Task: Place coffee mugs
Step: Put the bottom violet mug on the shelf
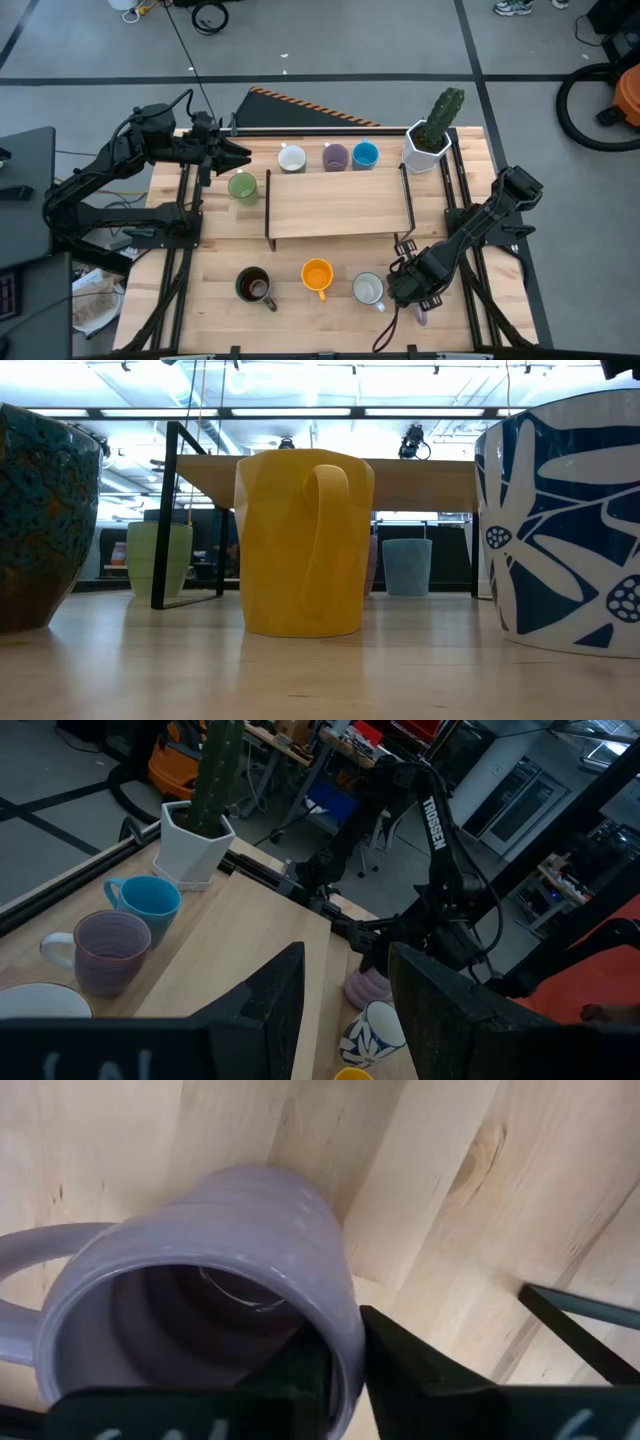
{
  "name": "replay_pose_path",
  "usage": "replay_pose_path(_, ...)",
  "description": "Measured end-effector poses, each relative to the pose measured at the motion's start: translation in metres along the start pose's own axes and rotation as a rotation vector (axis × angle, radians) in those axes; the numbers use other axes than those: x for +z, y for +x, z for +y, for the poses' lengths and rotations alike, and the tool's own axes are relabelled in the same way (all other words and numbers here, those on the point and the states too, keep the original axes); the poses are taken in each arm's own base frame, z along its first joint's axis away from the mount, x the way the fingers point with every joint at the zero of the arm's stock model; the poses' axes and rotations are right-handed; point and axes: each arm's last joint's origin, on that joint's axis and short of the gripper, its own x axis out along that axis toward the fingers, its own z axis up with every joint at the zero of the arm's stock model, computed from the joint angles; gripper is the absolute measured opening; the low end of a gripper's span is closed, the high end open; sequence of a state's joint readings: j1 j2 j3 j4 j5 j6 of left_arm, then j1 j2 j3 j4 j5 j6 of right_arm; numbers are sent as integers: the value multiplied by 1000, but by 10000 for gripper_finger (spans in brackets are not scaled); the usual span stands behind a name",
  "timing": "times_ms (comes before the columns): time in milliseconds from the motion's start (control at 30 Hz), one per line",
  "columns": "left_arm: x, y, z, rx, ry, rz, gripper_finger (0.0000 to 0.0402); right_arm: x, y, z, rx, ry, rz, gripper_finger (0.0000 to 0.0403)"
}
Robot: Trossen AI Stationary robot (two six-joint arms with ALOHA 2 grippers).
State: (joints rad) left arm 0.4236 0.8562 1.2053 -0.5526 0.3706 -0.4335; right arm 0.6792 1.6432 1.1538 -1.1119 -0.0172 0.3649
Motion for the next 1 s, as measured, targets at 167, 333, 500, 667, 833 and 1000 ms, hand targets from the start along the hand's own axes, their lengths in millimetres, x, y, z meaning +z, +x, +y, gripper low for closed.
replay_pose_path(167, 0, 0, 0, 0, 0, 0, 153, 0, -1, 0, 1, -5, 4, 40)
replay_pose_path(333, 0, 0, 0, 0, 0, 0, 153, 4, -15, 2, 7, -27, -9, 43)
replay_pose_path(500, 0, 0, 0, 0, 0, -1, 153, 6, -35, 3, 4, -53, -16, 43)
replay_pose_path(667, 0, 0, 0, -1, -5, -1, 153, 6, -63, 0, -11, -53, 0, 43)
replay_pose_path(833, 0, 0, 0, -1, -37, -1, 153, 8, -99, -12, -22, -29, -22, 43)
replay_pose_path(1000, 0, 0, 0, -1, -63, -1, 153, 9, -133, -31, -6, 3, -69, 43)
